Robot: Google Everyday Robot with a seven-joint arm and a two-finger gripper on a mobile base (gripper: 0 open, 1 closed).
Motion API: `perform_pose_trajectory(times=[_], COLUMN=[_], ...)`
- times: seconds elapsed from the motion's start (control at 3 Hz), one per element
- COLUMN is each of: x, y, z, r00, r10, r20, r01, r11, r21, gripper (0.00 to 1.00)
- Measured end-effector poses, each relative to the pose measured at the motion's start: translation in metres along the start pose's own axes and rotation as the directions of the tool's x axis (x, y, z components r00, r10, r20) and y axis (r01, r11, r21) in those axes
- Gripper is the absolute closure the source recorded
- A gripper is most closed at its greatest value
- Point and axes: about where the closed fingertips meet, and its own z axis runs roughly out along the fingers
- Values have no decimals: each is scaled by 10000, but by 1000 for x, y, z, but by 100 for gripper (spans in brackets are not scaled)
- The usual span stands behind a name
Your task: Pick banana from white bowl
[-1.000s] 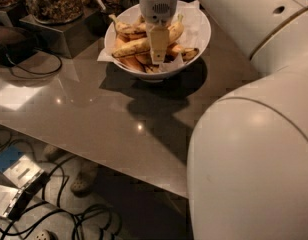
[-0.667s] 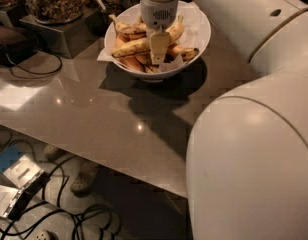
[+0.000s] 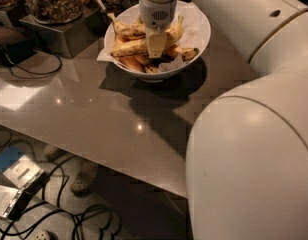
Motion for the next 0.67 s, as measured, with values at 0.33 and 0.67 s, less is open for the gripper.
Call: perform_pose_trajectory(times=[0.33, 0.67], x=[4, 15], y=[5, 25], z=[-16, -43], r00=[9998, 9985], r10=[172, 543], r20=[-93, 96], r01=[-169, -547], r11=[9994, 9974], r21=[316, 461], gripper=[100, 100])
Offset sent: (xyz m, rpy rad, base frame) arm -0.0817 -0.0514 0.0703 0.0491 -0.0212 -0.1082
